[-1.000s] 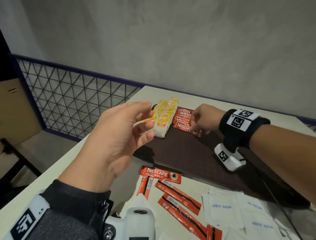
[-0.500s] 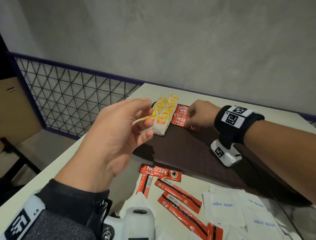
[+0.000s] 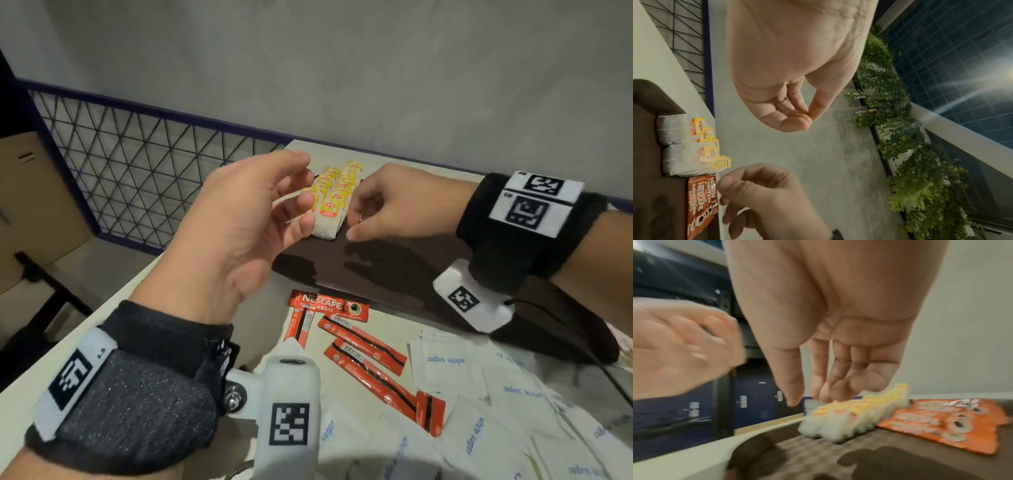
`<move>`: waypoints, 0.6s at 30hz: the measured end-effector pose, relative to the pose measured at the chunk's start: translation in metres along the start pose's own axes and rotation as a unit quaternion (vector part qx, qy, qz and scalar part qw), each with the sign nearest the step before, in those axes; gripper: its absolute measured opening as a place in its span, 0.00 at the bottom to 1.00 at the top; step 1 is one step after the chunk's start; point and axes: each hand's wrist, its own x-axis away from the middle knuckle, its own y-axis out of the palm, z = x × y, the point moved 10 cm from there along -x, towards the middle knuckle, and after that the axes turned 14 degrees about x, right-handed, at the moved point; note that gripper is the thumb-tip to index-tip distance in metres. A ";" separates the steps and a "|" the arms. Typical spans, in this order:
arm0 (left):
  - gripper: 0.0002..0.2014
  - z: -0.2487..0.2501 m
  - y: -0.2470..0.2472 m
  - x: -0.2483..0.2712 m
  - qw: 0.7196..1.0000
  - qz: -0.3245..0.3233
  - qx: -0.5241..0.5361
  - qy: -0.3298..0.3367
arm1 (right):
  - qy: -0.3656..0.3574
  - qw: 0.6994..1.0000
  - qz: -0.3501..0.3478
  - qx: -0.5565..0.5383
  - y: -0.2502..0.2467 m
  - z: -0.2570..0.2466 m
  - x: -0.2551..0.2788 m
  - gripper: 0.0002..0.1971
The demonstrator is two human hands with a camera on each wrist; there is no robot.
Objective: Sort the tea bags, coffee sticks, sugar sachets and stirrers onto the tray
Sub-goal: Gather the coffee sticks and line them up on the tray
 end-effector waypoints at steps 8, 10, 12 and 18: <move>0.03 0.008 0.014 0.020 0.999 -0.042 -0.003 -0.014 | -0.118 0.945 -0.186 0.243 0.057 -0.089 0.093 0.41; 0.03 0.006 0.014 0.022 0.999 -0.046 -0.006 -0.020 | -0.102 0.943 -0.195 0.249 0.066 -0.087 0.103 0.44; 0.03 0.003 0.014 0.023 0.999 -0.047 -0.006 -0.026 | -0.083 0.951 -0.186 0.231 0.069 -0.083 0.108 0.42; 0.03 -0.005 0.016 0.022 0.998 -0.052 -0.005 -0.041 | -0.013 0.977 -0.162 0.141 0.068 -0.072 0.107 0.33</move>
